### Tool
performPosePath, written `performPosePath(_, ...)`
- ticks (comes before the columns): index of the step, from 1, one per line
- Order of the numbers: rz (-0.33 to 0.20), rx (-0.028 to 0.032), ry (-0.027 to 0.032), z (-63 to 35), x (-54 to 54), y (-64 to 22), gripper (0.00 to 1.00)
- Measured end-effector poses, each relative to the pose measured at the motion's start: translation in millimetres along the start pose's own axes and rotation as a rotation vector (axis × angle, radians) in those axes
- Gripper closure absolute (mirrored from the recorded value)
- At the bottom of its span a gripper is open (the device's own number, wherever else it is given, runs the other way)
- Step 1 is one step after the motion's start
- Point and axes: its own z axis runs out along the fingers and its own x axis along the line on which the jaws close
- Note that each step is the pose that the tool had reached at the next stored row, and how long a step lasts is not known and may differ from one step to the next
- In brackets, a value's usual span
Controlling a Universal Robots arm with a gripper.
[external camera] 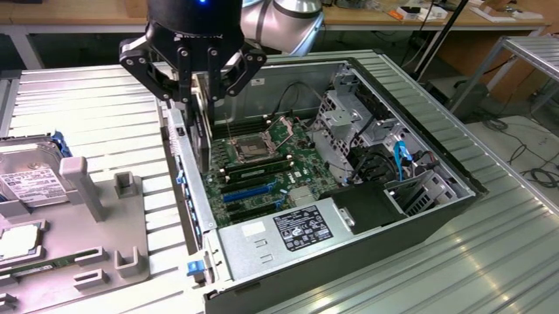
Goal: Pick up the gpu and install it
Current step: 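Pick up the gpu and move the gpu toward the slot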
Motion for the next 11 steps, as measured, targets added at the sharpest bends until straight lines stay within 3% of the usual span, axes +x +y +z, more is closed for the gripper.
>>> performPosePath(11, 0.000, -0.0001, 0.0000, 0.2, -14.3, 1.1, 0.73)
